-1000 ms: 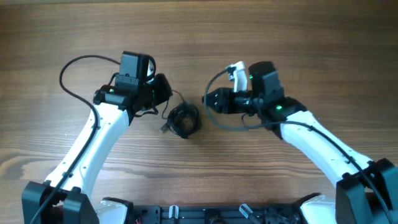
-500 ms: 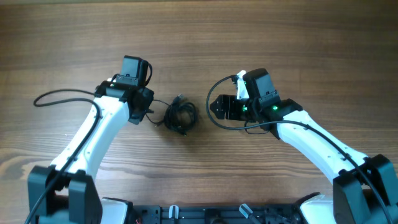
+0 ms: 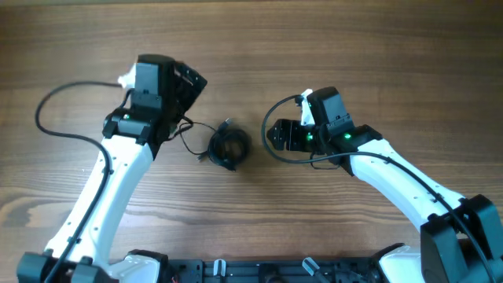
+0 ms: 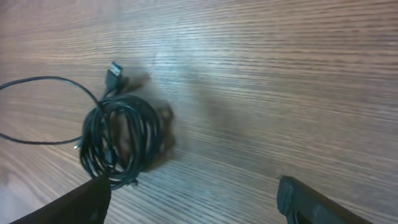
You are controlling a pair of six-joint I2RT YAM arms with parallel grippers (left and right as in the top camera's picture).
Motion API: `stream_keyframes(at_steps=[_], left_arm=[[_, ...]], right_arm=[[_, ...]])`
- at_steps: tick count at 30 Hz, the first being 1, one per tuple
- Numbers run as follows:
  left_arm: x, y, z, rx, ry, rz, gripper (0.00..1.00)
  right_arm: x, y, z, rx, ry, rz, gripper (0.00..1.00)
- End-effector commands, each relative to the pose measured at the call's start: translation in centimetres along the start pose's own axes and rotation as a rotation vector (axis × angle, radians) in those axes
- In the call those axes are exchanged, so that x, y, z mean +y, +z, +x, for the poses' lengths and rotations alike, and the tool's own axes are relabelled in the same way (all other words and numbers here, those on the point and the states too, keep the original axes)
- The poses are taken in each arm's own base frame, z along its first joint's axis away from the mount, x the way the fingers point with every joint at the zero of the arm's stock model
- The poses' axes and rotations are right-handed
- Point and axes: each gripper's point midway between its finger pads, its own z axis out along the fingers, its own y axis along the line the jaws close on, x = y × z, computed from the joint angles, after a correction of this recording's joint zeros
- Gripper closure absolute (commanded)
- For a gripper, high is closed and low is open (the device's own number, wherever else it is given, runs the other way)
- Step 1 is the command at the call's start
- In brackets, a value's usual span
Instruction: Untangle cables
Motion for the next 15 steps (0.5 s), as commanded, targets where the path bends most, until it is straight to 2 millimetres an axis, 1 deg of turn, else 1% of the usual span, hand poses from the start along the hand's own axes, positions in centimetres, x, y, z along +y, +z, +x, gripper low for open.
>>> stream_keyframes(at_steps=[1, 2, 4, 6, 7, 8, 9, 10, 12, 13, 14, 15], left_arm=[[1.9, 4.1, 4.5, 0.129, -0.110, -0.123, 0.22], [2.2, 5.5, 5.7, 0.152, -0.091, -0.150, 0.27], [3.1, 8.0, 7.4, 0.185, -0.069, -0.193, 0.28], [5.4, 10.3, 8.8, 0.220, -0.096, -0.282, 0.36], [6.1, 10.9, 9.1, 0.227, -0.096, -0.307, 0.38], [6.6, 11.4, 9.3, 0.229, -0.095, -0.324, 0.50], [6.8, 11.6, 8.8, 0.211, -0.096, -0.329, 0.83], [6.3, 11.6, 8.2, 0.197, -0.104, -0.310, 0.96], [4.4, 11.0, 6.8, 0.205, -0.135, -0.218, 0.96], [2.3, 9.4, 5.3, 0.209, -0.127, -0.116, 0.96], [0.9, 8.0, 3.9, 0.184, -0.080, -0.047, 0.96], [0.0, 6.7, 2.8, 0.154, -0.042, -0.004, 0.96]], right_arm=[[-0.7, 0.4, -0.2, -0.008, -0.008, 0.036, 0.11], [-0.7, 0.4, -0.2, -0.008, -0.008, 0.036, 0.10], [-0.7, 0.4, -0.2, -0.007, -0.008, 0.036, 0.10], [-0.7, 0.4, -0.1, -0.006, -0.007, 0.037, 0.10], [-0.7, 0.4, -0.1, -0.006, -0.007, 0.037, 0.10], [-0.7, 0.4, -0.1, -0.006, -0.008, 0.037, 0.10], [-0.7, 0.4, -0.1, -0.006, -0.007, 0.037, 0.10], [-0.7, 0.4, -0.1, -0.006, -0.007, 0.037, 0.10], [-0.8, 0.4, -0.1, -0.005, -0.007, 0.038, 0.09], [-0.8, 0.4, -0.1, -0.004, -0.007, 0.038, 0.08], [-0.8, 0.4, -0.1, -0.004, -0.007, 0.038, 0.08], [-0.8, 0.4, -0.1, -0.004, -0.007, 0.038, 0.07]])
